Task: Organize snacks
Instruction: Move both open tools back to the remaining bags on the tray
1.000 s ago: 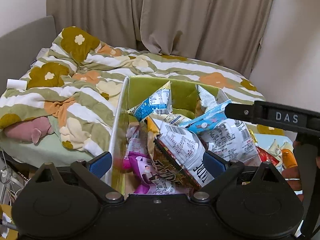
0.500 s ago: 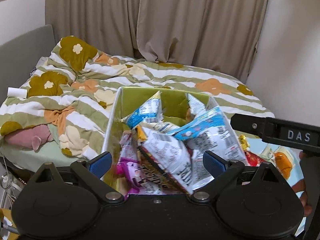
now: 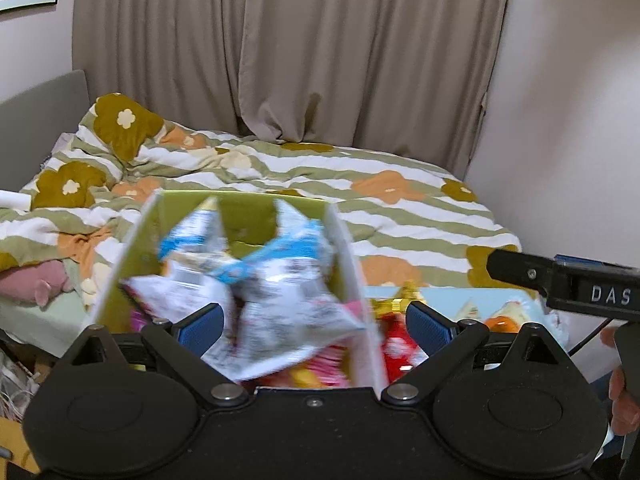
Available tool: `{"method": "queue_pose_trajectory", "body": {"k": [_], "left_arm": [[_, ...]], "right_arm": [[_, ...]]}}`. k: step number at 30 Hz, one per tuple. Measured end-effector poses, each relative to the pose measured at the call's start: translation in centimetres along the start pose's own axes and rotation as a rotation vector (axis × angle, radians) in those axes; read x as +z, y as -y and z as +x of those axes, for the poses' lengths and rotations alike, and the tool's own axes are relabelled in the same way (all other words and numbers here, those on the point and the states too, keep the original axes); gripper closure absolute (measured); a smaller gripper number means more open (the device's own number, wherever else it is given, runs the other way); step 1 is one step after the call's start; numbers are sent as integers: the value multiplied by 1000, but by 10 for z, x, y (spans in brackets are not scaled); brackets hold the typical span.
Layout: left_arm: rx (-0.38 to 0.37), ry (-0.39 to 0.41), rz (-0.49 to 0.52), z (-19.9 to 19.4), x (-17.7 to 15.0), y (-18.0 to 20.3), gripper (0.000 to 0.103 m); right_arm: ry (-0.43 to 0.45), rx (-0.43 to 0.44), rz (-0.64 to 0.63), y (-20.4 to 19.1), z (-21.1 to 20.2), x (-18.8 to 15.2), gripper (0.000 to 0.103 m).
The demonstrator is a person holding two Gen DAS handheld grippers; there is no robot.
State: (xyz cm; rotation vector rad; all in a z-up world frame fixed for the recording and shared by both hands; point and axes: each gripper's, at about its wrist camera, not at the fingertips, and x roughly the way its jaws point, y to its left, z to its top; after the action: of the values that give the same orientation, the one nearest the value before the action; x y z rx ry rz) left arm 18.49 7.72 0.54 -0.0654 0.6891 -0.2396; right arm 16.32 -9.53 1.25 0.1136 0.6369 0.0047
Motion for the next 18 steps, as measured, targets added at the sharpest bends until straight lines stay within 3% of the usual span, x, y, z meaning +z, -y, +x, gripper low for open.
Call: {"method": "queue_pose_trajectory", "body": {"k": [11, 18], "left_arm": [[-13, -27, 23, 31, -19, 111, 4], [84, -65, 110, 67, -34, 155, 4]], "right_arm": [[-28, -55, 7, 129, -24, -10, 0], [-81, -37, 1, 193, -10, -17, 0]]}}
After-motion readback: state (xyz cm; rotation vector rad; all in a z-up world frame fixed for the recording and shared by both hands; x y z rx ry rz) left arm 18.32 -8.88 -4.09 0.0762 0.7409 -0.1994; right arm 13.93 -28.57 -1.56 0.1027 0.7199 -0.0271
